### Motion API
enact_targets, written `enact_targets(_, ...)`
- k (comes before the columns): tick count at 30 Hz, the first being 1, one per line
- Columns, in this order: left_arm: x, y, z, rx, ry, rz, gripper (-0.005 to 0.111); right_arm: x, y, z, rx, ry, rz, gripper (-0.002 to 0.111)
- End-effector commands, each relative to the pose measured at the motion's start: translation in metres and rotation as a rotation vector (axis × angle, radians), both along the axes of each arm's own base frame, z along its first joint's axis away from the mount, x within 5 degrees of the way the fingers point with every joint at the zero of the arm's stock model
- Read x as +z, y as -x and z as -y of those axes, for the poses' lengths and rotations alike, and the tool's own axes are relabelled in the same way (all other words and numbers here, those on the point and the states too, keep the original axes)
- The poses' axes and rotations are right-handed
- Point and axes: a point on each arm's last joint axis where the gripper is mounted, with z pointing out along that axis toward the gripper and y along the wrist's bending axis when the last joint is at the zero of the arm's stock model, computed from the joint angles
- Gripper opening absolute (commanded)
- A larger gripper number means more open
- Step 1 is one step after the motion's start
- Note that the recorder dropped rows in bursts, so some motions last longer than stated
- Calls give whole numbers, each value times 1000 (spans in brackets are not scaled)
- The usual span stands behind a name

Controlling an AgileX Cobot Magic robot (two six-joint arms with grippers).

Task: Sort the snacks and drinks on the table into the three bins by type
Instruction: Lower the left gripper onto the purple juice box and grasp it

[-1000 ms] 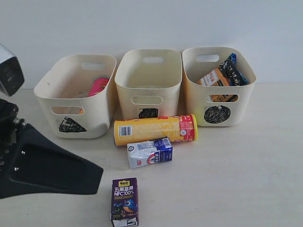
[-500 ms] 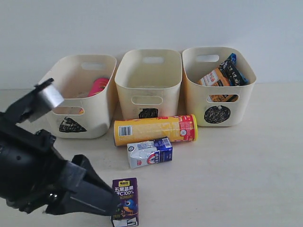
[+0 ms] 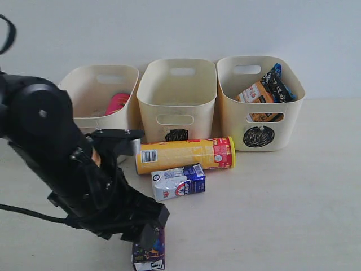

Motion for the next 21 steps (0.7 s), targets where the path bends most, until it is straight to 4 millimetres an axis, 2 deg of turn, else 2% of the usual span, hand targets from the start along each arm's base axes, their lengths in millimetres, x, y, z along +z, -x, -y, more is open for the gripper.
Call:
enact_targets(1, -20, -16, 14, 10, -50, -17, 66, 1, 0, 0, -1, -3, 13, 0)
enact_targets(5, -36, -29, 22, 25, -89, -27, 67, 1, 0, 0, -1, -3, 13, 0)
enact_targets(11, -62, -43, 35, 25, -118, -58, 91, 1, 0, 0, 0, -6, 13, 0)
enact_targets(13, -69, -46, 37, 23, -126, -60, 95, 1, 0, 0, 0, -10, 12, 0)
enact_targets(17, -78, -53, 41, 49, -122, -58, 94, 1, 0, 0, 0, -10, 12, 0)
enact_targets(21, -88, -54, 42, 47, -137, -69, 83, 1, 0, 0, 0, -10, 12, 0)
